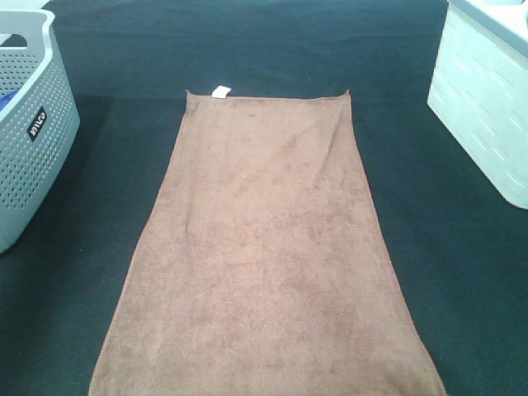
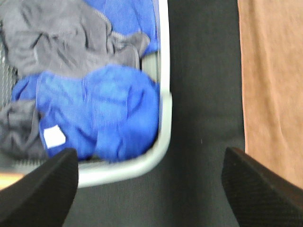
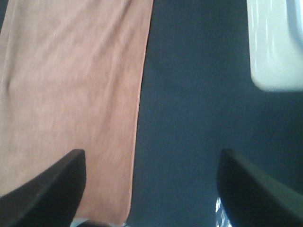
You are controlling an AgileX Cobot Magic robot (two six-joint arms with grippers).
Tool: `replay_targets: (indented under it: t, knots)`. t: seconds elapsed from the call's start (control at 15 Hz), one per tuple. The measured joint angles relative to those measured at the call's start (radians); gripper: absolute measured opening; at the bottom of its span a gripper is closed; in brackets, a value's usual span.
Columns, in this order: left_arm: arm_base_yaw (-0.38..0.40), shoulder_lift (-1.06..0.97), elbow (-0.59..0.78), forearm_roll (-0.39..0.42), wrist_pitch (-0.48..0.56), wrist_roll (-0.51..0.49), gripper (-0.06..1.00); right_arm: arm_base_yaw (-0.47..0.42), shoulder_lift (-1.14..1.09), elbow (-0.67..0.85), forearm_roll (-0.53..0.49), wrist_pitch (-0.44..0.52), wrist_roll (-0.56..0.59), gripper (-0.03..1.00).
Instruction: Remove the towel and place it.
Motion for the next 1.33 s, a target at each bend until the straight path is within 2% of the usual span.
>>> replay_targets:
  t: [0.13, 0.27, 0.6, 0.87, 1.2, 1.33]
  knots:
    - [0.000, -0.210, 0.194, 0.009, -0.015, -0.002, 0.78, 0.000, -0.195, 0.175, 0.000, -0.004, 0.021, 0.73]
    - [0.000, -0.402, 0.319, 0.010, -0.022, -0.002, 0.78, 0.000, -0.394, 0.302, 0.000, -0.006, 0.021, 0.73]
    - [0.000, -0.864, 0.520, 0.018, 0.007, -0.002, 0.78, 0.000, -0.813, 0.464, -0.004, -0.006, 0.000, 0.73]
    - [0.000, -1.086, 0.602, 0.037, 0.099, -0.001, 0.78, 0.000, -1.023, 0.550, -0.025, 0.001, -0.022, 0.73]
    - [0.000, -1.244, 0.690, 0.035, 0.117, 0.005, 0.77, 0.000, -1.182, 0.642, -0.026, 0.013, -0.033, 0.73]
    - [0.000, -1.246, 0.749, 0.000, 0.093, 0.065, 0.77, 0.000, -1.209, 0.713, -0.026, -0.007, -0.062, 0.73]
